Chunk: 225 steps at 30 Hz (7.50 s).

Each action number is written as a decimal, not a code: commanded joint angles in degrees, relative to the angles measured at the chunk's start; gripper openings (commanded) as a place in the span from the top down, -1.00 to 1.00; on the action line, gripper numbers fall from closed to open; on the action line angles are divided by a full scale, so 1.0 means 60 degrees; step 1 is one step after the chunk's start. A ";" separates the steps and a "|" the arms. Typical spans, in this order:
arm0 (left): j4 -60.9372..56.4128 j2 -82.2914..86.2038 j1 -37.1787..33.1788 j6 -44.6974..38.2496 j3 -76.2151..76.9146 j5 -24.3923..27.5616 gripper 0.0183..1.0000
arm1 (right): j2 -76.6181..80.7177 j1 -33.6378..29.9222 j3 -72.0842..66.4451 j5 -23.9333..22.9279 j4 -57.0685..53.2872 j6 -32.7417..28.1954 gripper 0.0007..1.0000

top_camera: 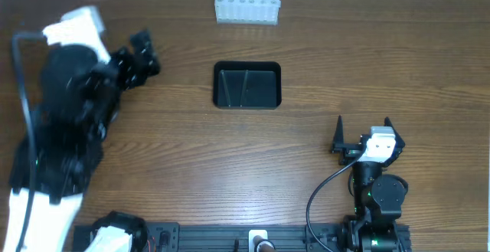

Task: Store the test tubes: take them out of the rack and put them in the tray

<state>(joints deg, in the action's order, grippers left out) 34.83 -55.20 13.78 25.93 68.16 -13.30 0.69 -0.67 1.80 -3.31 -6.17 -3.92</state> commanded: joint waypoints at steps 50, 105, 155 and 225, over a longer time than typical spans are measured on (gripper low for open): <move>-0.5078 0.9173 -0.3104 -0.3719 -1.1307 0.2317 -1.00 | -0.0066 0.0000 -0.0080 0.0084 -0.0007 -0.0040 -0.98; -0.5078 0.9173 -0.3104 -0.3719 -1.1307 0.2317 -1.00 | 1.0185 0.0000 1.4681 -0.1399 -0.9453 0.0718 -0.98; -0.5078 0.9173 -0.3104 -0.3719 -1.1307 0.2317 -0.99 | 2.2698 0.4084 1.9748 -0.3461 -0.2794 0.3085 -0.71; -0.5078 0.9173 -0.3104 -0.3723 -1.1307 0.2317 -0.99 | 2.1821 0.4353 2.0276 -0.3424 -0.3402 0.3078 0.88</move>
<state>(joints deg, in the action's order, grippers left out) 4.27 -0.58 -4.54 4.25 0.62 1.02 136.51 24.64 121.19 -23.14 -26.76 14.55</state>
